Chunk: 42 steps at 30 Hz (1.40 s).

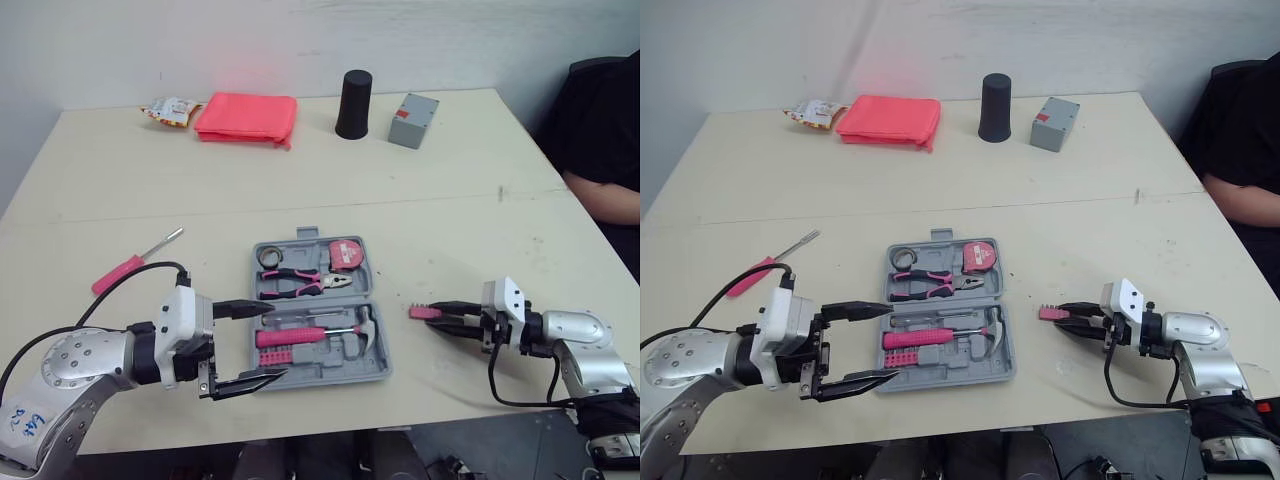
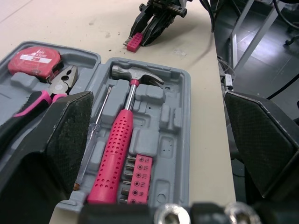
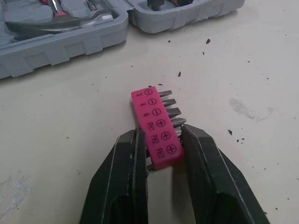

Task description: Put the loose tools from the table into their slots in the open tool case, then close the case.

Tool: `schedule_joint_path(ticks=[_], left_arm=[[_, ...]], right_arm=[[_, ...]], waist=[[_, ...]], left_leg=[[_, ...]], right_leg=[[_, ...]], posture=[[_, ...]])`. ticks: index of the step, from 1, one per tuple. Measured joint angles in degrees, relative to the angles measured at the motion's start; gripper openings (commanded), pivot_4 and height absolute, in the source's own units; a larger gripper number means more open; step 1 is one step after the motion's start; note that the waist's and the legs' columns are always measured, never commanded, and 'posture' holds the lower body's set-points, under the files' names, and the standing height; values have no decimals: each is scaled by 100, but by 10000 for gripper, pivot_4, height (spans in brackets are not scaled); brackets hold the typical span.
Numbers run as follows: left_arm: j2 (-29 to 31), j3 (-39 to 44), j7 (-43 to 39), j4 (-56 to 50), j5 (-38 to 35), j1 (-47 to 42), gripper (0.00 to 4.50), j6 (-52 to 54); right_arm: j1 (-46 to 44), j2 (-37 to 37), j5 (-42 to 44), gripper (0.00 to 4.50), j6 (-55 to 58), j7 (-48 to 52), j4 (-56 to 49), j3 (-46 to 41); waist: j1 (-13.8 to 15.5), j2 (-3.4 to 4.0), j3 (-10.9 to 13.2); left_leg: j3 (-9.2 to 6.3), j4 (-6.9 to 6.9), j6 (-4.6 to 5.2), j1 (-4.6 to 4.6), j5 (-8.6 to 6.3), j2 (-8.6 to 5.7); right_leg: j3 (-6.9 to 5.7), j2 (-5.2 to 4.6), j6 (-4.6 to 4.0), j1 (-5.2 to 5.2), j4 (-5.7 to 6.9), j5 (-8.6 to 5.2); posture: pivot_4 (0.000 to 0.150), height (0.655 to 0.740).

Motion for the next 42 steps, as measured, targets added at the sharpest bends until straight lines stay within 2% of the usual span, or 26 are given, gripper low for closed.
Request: schedule_joint_path(ticks=[4,9,11,16,18,27,42], left_arm=[[-56,9,-113,2,161,73,45000,-300],[-21,259,-566,209,563,759,45000,-916],[-25,281,-637,315,665,857,45000,-1040],[-155,332,-691,439,817,1041,45000,-1288],[-264,346,-550,428,799,1107,45000,-1273],[-258,562,-430,236,658,1384,45000,-960],[-250,959,-281,9,511,1563,45000,-711]], right_arm=[[-3,-12,6,7361,8,-19,-159,-1],[-743,-284,569,7360,2045,-314,-2589,419],[-879,-255,663,7360,2481,-463,-3006,572],[-1241,-135,831,7360,3948,-668,-4078,1568],[-1425,-126,476,7360,4497,-682,-4379,2410],[-1652,-162,-247,7359,4806,-1073,-4563,3029],[-1826,237,-637,7358,5325,-1542,-4684,3409]], waist=[[-4,1,1],[-28,25,15],[-9,25,15],[71,19,14],[89,19,14],[25,13,13],[-25,4,7]], left_leg=[[0,0,0,-3,0,-1],[2,-3,-15,-5,-4,20],[-1,-3,-20,-7,-6,25],[-15,-3,-22,-25,-13,29],[-4,-1,0,-32,-23,8],[-4,1,-2,-33,-20,10],[-4,1,-7,-29,-18,16]], right_leg=[[0,0,0,-3,0,0],[3,12,-10,-17,3,-6],[-1,15,-16,-20,3,-8],[-14,9,-23,-26,-6,-13],[-21,-13,-18,-31,-10,-10],[-37,-7,-17,-31,-4,-9],[-34,-3,-17,-32,0,-10]], posture=[[1500,7400],[1500,7400],[1500,7400],[1500,7400],[1500,7400],[1500,7400],[1500,7400]])
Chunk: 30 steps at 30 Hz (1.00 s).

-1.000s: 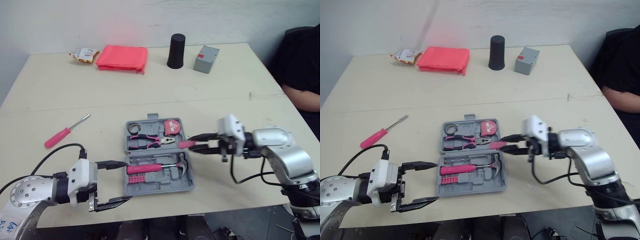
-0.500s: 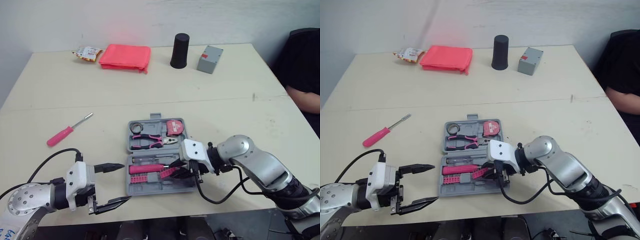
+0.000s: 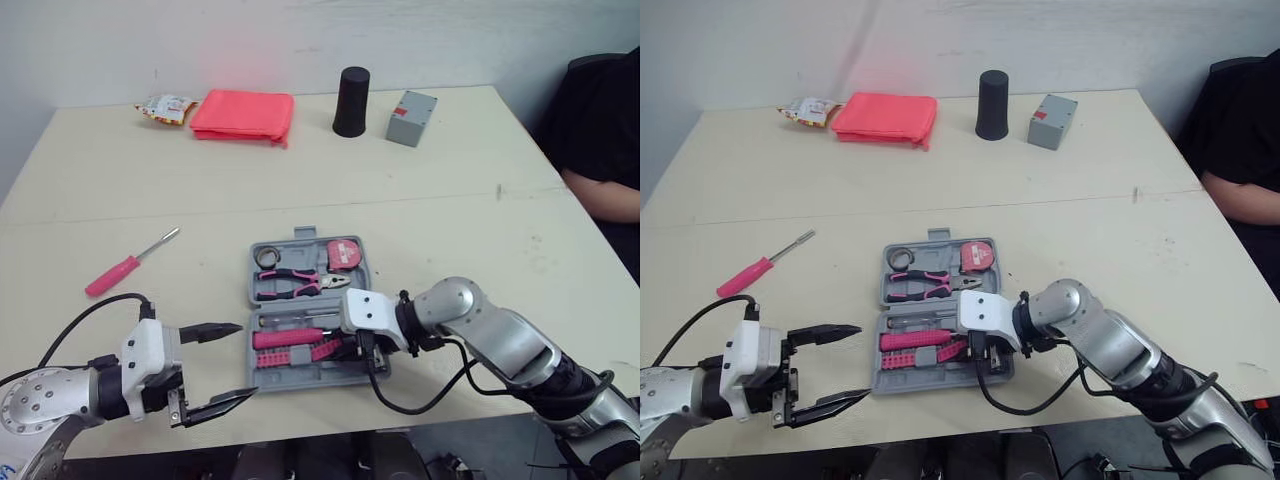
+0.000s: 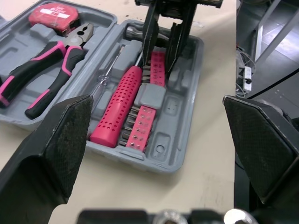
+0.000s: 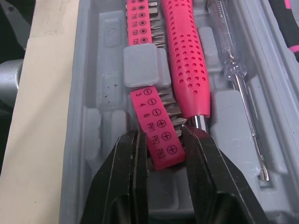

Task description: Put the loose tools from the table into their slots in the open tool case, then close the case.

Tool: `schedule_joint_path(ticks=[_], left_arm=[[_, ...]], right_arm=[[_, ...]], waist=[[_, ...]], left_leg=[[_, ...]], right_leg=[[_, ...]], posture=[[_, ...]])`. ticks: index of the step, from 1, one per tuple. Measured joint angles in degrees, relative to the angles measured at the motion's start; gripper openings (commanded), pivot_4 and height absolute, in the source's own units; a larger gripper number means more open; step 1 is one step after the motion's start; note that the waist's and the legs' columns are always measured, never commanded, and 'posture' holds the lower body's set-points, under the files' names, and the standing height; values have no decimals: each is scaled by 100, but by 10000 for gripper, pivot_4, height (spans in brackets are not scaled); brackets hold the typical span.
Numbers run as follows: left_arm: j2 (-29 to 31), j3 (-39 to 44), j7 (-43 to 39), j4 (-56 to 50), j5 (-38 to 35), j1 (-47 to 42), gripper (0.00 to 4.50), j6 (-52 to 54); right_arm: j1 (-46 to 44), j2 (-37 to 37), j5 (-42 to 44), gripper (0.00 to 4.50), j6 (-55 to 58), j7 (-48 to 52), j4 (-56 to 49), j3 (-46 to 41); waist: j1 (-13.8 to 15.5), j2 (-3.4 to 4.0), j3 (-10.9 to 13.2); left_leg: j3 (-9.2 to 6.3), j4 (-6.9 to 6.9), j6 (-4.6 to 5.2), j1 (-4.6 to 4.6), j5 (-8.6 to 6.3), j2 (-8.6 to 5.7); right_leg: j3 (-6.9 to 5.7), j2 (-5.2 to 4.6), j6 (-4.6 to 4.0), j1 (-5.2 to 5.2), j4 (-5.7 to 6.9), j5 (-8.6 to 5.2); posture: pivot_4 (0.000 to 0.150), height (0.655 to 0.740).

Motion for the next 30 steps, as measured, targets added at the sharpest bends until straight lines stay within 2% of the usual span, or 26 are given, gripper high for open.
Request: schedule_joint_path(ticks=[6,8,10,13,16,18,20,23,24,28,30], left_arm=[[-34,7,81,-77,-10,38,45000,44],[-53,7,92,-92,-10,39,45000,45],[-80,6,93,-97,-9,41,45000,45],[-112,7,92,-97,-9,69,45000,47],[-121,33,85,-96,-11,120,45000,50],[-131,43,74,-77,-10,162,45000,50],[-146,32,87,-36,-6,101,45000,48],[-159,-54,122,53,20,-120,45000,45],[-160,-74,124,52,22,-184,45000,44],[-158,-139,147,69,22,-317,45000,57],[-159,-157,152,71,22,-336,45000,57]], right_arm=[[-84,102,32,7358,317,16,-19,11],[-85,148,35,17727,358,2,-18,10],[-95,167,102,25078,358,35,-36,-14],[-36,111,234,39978,143,226,-38,-24],[55,-136,571,39978,-183,645,-15,-359],[51,-287,931,39978,-518,1035,117,-917],[81,-172,1209,39978,-864,1248,347,-1326],[262,288,1508,27617,-1429,1429,791,-1608],[318,308,1487,21499,-1600,1494,917,-1586],[367,362,786,1540,-2813,1639,1756,-1340],[366,479,575,527,-3142,1630,1998,-1254]], waist=[[2,-1,-1],[1,-1,-1],[2,-1,-1],[12,-1,-1],[19,-4,1],[22,-7,2],[22,-9,1],[17,-10,0],[19,-10,0],[8,-10,0],[6,-10,0]], left_leg=[[0,-1,-3,0,0,4],[0,-1,-3,0,0,4],[0,-2,-4,0,0,5],[0,-1,-3,0,0,4],[1,-1,-1,-2,-1,0],[0,-2,1,-1,-2,1],[-1,-3,0,0,-2,4],[1,-3,-2,2,-1,7],[1,-3,-1,1,0,7],[7,-1,0,2,-1,3],[8,-2,-2,2,0,6]], right_leg=[[0,2,-1,0,-1,-1],[0,3,-1,-1,-1,-1],[0,3,-2,-1,-1,-1],[0,2,-2,-1,-2,-1],[1,0,-1,0,-3,-1],[-1,2,-1,2,-6,-1],[-2,6,-1,4,-8,-1],[-1,11,-1,6,-6,-1],[-2,10,-1,6,-5,-1],[-2,12,0,6,-5,0],[-2,15,0,2,-2,0]], posture=[[1500,7400],[1500,7400],[1500,7400],[1500,7400],[1500,7400],[1500,7400],[1500,7400],[1500,7400],[1500,7400],[1500,7400],[1500,7400]])
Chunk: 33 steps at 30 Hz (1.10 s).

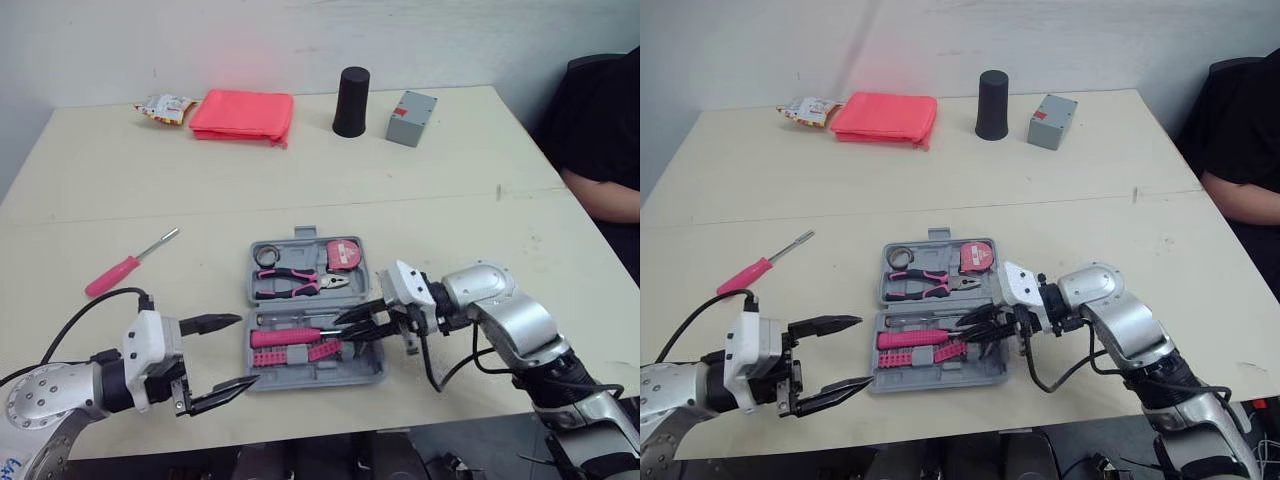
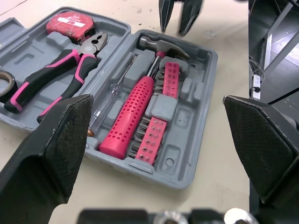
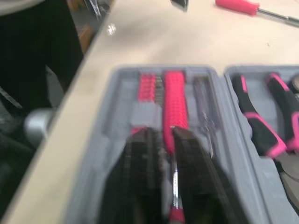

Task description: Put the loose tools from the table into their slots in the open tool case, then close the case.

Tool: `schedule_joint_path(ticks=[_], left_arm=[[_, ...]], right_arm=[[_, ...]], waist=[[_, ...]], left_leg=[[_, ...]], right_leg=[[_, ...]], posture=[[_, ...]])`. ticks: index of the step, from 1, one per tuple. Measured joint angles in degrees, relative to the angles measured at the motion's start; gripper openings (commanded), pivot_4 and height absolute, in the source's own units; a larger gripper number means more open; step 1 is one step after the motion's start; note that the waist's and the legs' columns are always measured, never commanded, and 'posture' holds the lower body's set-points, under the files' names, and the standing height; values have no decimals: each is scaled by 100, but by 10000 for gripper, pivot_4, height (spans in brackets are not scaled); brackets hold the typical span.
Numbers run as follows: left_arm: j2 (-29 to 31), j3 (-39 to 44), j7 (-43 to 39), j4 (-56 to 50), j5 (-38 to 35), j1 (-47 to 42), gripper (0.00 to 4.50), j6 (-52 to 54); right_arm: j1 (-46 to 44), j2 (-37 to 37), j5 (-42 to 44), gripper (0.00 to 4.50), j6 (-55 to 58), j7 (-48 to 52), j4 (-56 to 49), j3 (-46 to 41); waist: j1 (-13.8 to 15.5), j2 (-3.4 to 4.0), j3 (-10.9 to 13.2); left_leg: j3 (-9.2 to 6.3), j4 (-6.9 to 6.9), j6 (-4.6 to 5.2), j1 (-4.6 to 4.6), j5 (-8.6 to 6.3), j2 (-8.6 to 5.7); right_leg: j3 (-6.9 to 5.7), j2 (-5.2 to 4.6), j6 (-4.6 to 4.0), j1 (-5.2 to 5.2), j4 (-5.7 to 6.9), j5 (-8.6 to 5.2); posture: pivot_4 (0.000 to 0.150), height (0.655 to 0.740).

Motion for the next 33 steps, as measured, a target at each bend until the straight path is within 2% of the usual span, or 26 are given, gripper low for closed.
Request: schedule_joint_path(ticks=[17,30,33], left_arm=[[-73,4,191,-64,0,421,45000,-5],[-72,10,198,-59,16,395,45000,-9],[-75,12,207,-17,67,353,45000,-69]], right_arm=[[-31,151,-859,527,-1093,21,362,537],[-25,-190,-1179,527,-268,-31,-276,823],[121,-105,-921,527,-306,-29,-240,619]], waist=[[3,-1,-1],[25,-19,-14],[24,-19,-14]], left_leg=[[-1,1,-7,11,0,9],[-11,0,-26,23,-17,4],[-11,-1,-15,19,-11,5]], right_leg=[[7,2,-2,7,0,-1],[-1,-15,-3,24,-10,-2],[-4,-12,-3,23,-12,-2]], posture=[[1500,7400],[1500,7400],[1500,7400]])
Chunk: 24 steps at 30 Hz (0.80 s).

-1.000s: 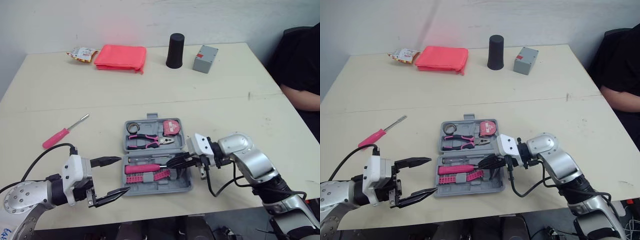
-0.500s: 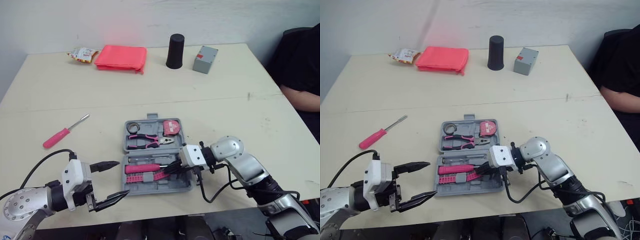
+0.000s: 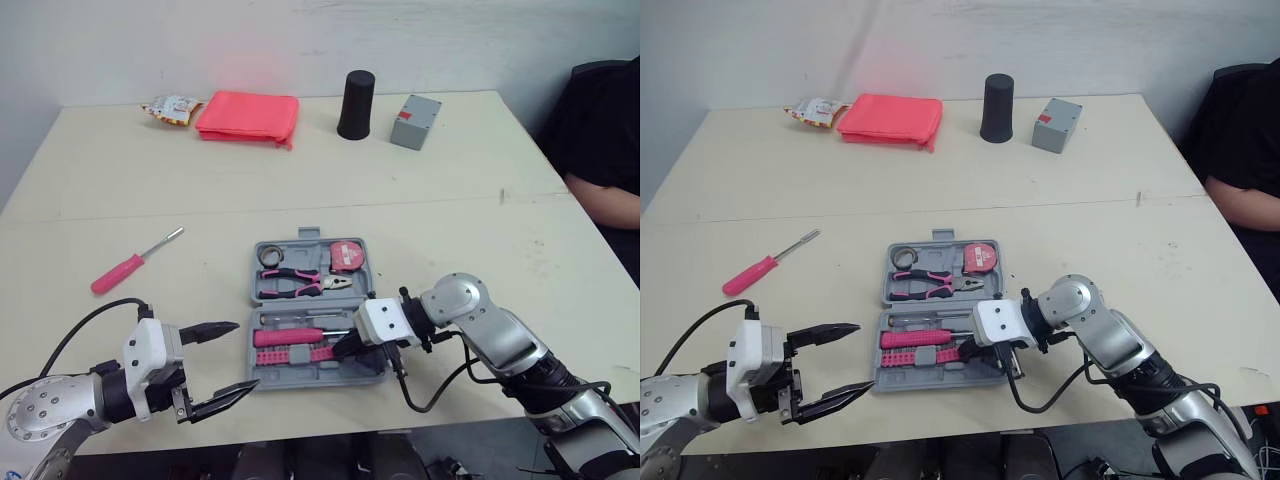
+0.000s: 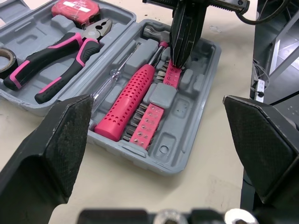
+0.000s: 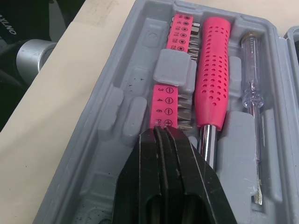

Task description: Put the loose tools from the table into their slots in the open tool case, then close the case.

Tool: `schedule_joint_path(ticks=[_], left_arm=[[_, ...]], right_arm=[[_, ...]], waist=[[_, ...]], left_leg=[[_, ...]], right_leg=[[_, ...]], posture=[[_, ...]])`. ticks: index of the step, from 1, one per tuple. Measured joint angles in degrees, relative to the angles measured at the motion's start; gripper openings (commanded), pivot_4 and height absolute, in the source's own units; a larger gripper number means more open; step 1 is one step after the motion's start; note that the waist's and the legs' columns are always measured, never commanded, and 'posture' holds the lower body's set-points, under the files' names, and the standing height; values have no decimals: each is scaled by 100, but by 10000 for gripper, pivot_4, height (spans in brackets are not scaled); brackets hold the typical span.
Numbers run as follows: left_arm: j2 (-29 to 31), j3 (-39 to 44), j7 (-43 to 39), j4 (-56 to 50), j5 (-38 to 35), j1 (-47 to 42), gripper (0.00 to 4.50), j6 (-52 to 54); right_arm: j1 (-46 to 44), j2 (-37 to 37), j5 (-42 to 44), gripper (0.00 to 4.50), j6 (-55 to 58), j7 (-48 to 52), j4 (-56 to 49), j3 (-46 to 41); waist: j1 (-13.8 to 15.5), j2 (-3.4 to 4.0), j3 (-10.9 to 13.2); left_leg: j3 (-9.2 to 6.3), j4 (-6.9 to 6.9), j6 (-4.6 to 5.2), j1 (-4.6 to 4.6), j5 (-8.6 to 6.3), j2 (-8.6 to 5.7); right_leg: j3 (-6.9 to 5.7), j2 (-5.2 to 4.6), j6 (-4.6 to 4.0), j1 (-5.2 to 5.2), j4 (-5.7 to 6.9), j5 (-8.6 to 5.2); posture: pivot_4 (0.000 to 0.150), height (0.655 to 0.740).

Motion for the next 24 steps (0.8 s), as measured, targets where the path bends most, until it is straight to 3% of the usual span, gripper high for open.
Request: schedule_joint_path(ticks=[5,8,11,16,19,24], left_arm=[[-94,432,29,431,101,6,45000,-239],[-280,1224,146,1104,138,66,45000,-466],[-366,1599,239,1558,172,133,45000,-549],[-561,2867,530,3277,384,462,45000,-1083],[-699,3237,608,3965,438,717,45000,-1209],[-711,3807,688,4970,448,895,45000,-1571]], right_arm=[[447,96,1119,527,-290,232,250,-959],[695,-613,1844,527,137,296,325,-2076],[868,-935,2102,8640,460,276,400,-2575],[1870,-1674,1638,33531,-521,271,1934,-3480],[1778,-1590,1492,44277,-1635,215,3147,-3977],[1543,-1725,1128,44742,-3590,-184,5316,-4553]], waist=[[-6,11,9],[-1,11,10],[-5,10,9],[-8,10,10],[-43,-1,13],[-47,-14,22]], left_leg=[[4,1,14,-8,5,-2],[2,0,21,-9,1,-1],[2,-1,20,-8,-4,3],[23,-2,35,-9,-24,4],[49,5,43,4,-29,8],[46,2,10,7,-45,11]], right_leg=[[0,4,1,-5,-1,0],[-3,1,1,-5,-6,1],[-7,3,1,-5,-9,0],[-27,1,1,-5,-28,0],[-87,-11,15,2,-32,8],[-55,-23,10,0,-33,12]], posture=[[1500,7400],[1500,7400],[1500,7400],[1500,7400],[1500,7400],[1500,7400]])
